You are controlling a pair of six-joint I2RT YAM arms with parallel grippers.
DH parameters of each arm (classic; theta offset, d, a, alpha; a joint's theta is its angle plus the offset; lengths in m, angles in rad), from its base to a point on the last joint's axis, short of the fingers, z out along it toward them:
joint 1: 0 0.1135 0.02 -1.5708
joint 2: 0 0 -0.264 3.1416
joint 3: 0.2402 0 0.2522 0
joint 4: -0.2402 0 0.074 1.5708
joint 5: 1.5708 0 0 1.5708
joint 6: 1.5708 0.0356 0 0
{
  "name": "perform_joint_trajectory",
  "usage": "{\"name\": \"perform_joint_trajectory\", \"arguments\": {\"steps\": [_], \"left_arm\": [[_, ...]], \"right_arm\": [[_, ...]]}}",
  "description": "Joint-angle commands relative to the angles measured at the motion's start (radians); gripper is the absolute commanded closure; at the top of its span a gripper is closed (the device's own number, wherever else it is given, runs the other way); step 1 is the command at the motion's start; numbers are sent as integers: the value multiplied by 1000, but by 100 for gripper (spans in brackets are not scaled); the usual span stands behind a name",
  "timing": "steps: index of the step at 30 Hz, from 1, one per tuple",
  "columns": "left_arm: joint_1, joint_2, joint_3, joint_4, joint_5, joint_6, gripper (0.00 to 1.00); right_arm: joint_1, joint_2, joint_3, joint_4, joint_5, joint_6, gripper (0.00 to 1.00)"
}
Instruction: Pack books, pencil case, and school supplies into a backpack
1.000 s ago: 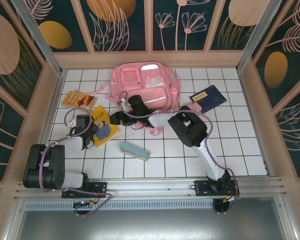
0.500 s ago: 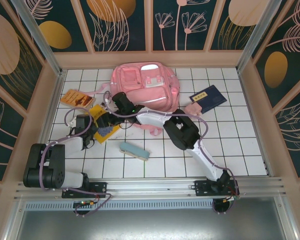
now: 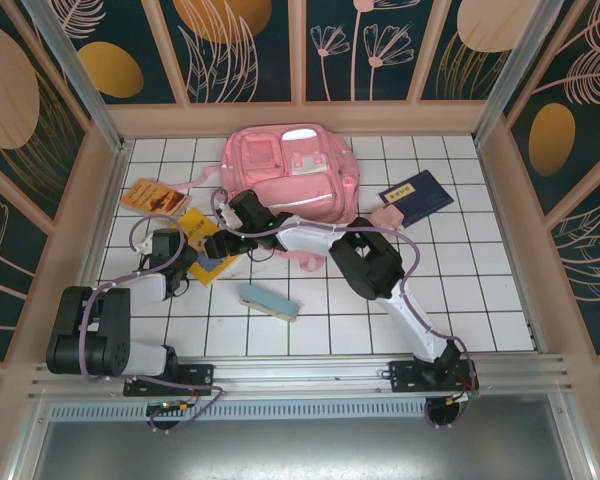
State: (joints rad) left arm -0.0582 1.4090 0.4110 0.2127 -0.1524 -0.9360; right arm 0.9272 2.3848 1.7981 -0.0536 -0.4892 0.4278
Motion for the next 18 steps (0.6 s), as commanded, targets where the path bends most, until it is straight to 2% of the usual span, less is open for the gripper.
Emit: {"name": "perform_joint_trajectory", "arguments": {"steps": [1,6,12,18], "left_arm": [[-35,89,-36,-30,303,-27,52],[-35,84,-38,-32,299,-20,52],[-35,84,-40,-27,310,-12,52],[-35,78,-42,-21,319,-9,53]], "right_arm": [[-2,-23,41,-113,157,-96,46],[-4,-39,55,-124,198,-124,45],[-4,43,205,-250,310,-217,44],[-8,144,335,-347,303,-286,43]]}}
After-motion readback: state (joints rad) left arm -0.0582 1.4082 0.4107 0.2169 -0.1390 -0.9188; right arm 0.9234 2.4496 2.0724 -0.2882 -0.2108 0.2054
